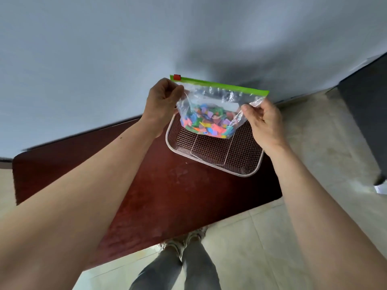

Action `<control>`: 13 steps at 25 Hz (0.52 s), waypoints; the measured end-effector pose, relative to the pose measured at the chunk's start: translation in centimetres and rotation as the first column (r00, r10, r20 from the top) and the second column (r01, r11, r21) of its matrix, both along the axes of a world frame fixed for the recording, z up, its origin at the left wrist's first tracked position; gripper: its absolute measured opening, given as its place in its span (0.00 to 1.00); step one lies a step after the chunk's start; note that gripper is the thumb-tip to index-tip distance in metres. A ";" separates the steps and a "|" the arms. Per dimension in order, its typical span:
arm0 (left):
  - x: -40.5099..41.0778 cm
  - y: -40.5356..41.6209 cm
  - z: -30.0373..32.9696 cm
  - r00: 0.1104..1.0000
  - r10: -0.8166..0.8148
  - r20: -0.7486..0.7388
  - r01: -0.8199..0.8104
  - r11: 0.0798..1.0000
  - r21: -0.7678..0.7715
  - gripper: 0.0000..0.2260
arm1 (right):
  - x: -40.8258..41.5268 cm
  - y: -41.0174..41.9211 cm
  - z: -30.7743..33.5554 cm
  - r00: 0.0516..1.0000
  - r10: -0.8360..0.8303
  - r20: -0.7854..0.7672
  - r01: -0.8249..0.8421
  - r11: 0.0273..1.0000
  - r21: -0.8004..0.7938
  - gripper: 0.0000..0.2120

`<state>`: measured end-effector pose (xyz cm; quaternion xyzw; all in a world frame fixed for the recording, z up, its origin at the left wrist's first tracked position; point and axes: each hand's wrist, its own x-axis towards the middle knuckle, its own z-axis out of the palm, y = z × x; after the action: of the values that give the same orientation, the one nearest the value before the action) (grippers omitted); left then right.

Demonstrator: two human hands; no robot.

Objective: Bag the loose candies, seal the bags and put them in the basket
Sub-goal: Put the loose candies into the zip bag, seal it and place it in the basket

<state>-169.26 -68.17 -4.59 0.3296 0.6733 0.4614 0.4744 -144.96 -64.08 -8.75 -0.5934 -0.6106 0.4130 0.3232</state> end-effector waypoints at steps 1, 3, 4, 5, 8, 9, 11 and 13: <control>0.7 0.5 -0.5 1.000 -0.011 -0.013 0.010 1.000 -0.010 0.09 | 0.7 0.1 -0.6 1.000 -0.012 0.011 0.012 1.000 -0.007 0.14; 1.7 1.2 -1.6 0.999 -0.028 -0.038 0.027 1.000 -0.016 0.09 | 1.7 0.1 -1.3 0.999 -0.046 0.015 0.046 0.999 -0.018 0.14; 2.1 1.4 -2.1 0.998 -0.035 -0.054 0.034 0.999 -0.020 0.08 | 2.0 0.2 -1.8 0.998 -0.061 0.009 0.062 0.998 -0.026 0.15; 2.5 1.6 -2.9 0.997 -0.039 -0.072 0.037 0.999 -0.030 0.07 | 2.3 0.2 -2.2 0.998 -0.069 0.009 0.069 0.997 -0.039 0.16; 3.1 1.5 -4.5 0.994 -0.055 -0.092 0.048 0.996 -0.070 0.06 | 2.9 -0.4 -3.8 0.998 -0.066 -0.003 0.066 0.993 -0.101 0.16; 3.2 1.4 -4.6 0.995 -0.055 -0.087 0.048 0.996 -0.078 0.05 | 3.0 -0.7 -4.0 0.998 -0.064 -0.017 0.061 0.991 -0.121 0.15; 3.3 1.2 -4.4 0.995 -0.045 -0.086 0.038 0.996 -0.081 0.05 | 3.0 -0.9 -4.0 0.997 -0.068 -0.037 0.063 0.989 -0.130 0.12; 3.3 1.0 -4.2 0.996 -0.033 -0.079 0.027 0.997 -0.077 0.06 | 2.8 -1.0 -3.4 0.996 -0.079 -0.048 0.074 0.991 -0.108 0.13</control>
<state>-165.93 -67.13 -8.81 0.3396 0.7041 0.4146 0.4659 -142.21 -65.10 -12.15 -0.6217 -0.5561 0.4474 0.3227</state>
